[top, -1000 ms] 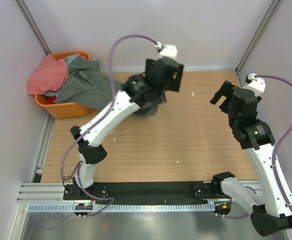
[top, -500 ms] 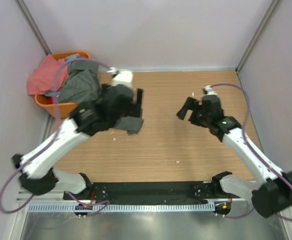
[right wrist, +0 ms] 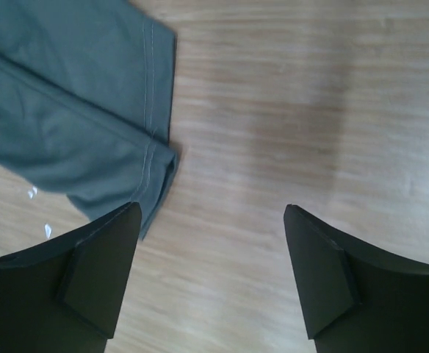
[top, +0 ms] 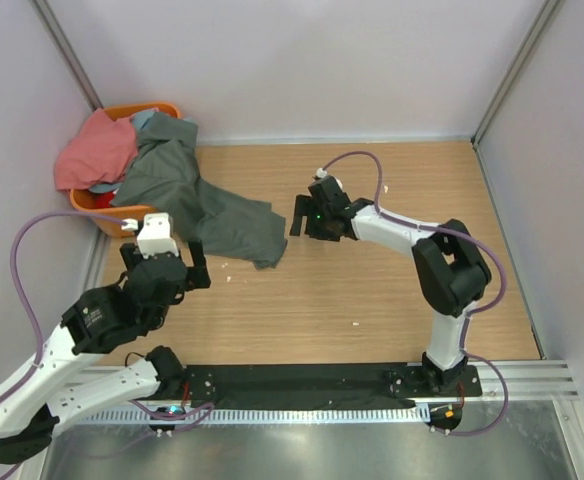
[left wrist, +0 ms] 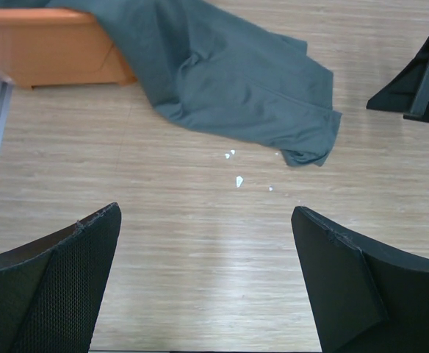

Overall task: Fold and stack the t-shirts
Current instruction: Move the tshirt to the center of the board

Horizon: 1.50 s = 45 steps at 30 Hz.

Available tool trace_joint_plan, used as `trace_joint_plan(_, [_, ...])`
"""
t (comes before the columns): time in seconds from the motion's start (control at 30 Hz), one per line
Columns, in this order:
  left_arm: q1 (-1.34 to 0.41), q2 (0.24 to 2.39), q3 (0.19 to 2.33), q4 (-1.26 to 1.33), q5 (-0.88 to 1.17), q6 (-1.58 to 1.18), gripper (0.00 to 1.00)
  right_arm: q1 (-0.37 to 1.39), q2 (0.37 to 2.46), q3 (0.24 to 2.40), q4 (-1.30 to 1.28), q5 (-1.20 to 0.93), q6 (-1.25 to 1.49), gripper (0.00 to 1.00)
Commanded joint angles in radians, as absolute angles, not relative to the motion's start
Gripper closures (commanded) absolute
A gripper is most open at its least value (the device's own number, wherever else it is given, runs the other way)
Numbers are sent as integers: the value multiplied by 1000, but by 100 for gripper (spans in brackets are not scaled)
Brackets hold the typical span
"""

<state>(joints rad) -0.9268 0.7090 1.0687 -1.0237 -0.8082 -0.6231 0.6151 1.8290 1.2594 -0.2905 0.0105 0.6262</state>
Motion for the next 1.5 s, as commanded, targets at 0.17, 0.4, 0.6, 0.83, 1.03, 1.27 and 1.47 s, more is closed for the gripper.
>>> trace_joint_plan(0.17, [-923, 635, 994, -1012, -882, -687, 0, 667, 2009, 1434, -226, 14, 623, 28])
trace_joint_plan(0.4, [-923, 664, 994, -1008, -885, -681, 0, 704, 2097, 1499, -245, 21, 623, 38])
trace_joint_plan(0.6, [-923, 678, 996, -1015, -887, -684, 0, 704, 2114, 1508, -258, 34, 607, 58])
trace_joint_plan(0.83, [-923, 686, 996, -1014, -891, -683, 0, 703, 2089, 1460, -236, 40, 606, 83])
trace_joint_plan(1.03, [-923, 704, 999, -1037, -917, -701, 1, 670, 1985, 1444, -332, 125, 555, 99])
trace_joint_plan(1.27, [-923, 695, 999, -1045, -933, -718, 0, 569, 1585, 1304, -574, 468, 462, 98])
trace_joint_plan(1.47, [-923, 738, 1019, -1061, -922, -739, 0, 371, 1321, 1076, -600, 505, 442, 99])
